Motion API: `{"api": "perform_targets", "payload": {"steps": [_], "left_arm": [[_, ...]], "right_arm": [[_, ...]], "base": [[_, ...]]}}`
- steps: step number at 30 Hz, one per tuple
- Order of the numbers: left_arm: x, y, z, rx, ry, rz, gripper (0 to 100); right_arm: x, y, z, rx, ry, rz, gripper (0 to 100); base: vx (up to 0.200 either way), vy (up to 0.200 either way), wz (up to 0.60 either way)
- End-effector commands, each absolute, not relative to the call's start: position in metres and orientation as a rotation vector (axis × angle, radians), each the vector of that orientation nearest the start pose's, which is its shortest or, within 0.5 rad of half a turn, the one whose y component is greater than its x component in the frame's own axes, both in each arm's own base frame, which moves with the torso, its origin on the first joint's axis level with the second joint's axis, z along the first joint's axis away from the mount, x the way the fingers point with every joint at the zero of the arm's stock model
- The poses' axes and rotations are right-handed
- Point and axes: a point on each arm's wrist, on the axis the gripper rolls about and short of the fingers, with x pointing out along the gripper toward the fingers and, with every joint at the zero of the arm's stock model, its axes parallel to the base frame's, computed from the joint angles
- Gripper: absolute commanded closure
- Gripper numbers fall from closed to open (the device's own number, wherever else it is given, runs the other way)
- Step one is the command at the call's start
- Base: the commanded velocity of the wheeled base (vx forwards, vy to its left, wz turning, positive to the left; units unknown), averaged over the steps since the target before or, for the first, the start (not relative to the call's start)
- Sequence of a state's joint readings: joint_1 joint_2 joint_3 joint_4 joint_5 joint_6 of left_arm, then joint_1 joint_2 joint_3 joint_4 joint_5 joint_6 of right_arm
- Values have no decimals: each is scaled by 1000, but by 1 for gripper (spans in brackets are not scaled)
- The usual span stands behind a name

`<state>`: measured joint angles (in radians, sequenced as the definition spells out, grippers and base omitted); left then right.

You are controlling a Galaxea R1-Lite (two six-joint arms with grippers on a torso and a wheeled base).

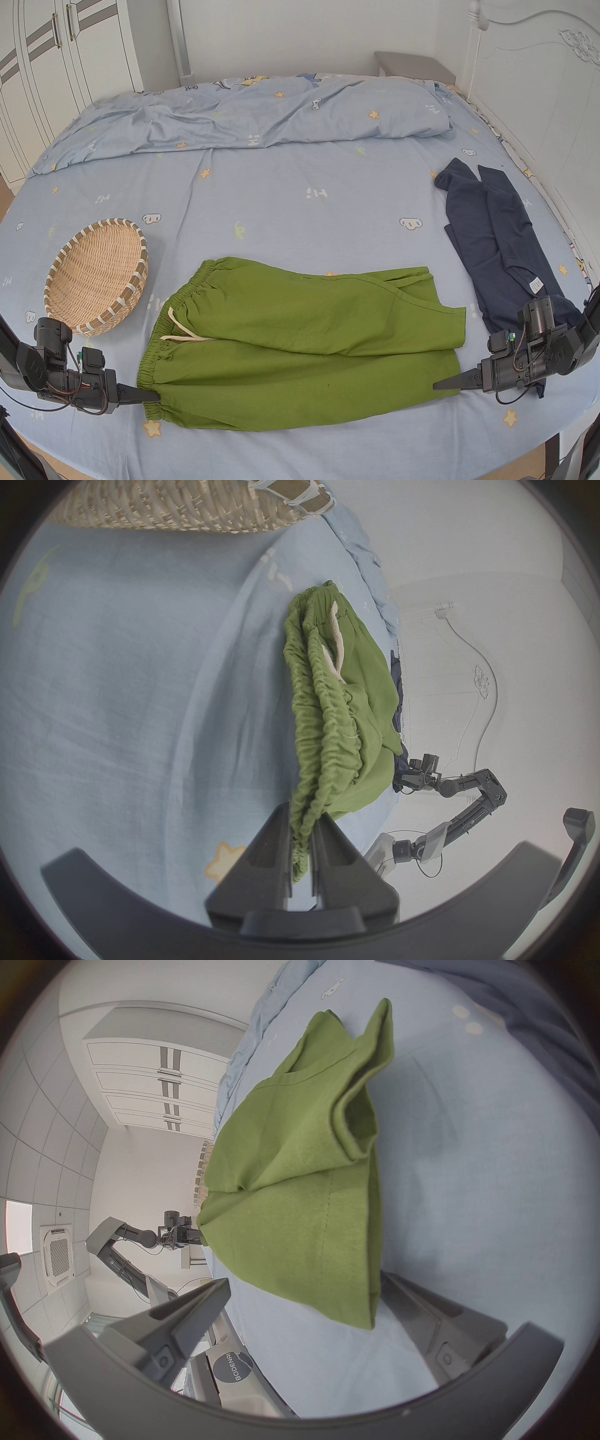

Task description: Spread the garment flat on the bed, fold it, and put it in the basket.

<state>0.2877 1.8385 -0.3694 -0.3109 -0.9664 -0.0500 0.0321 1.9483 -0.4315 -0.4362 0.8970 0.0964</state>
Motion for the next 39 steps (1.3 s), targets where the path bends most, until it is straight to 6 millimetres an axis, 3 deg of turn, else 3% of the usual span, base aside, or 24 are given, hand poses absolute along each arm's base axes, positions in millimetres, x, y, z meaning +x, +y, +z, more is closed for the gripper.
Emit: {"api": "perform_targets", "payload": {"steps": [1, 17, 31, 39], "left_arm": [[206, 42, 38, -737, 972, -577, 100], [204, 46, 39, -747, 966, -555, 100], [181, 38, 68, -743, 1035, -566, 100], [173, 30, 62, -712, 1139, -572, 100]], "right_arm": [[240, 24, 24, 556, 1062, 780, 100], [236, 12, 23, 586, 1059, 734, 100], [177, 14, 55, 570, 1060, 727, 100], [156, 11, 48, 595, 1135, 671, 100]], "base": [[0, 0, 0], [0, 0, 0], [0, 0, 0], [0, 0, 0]]}}
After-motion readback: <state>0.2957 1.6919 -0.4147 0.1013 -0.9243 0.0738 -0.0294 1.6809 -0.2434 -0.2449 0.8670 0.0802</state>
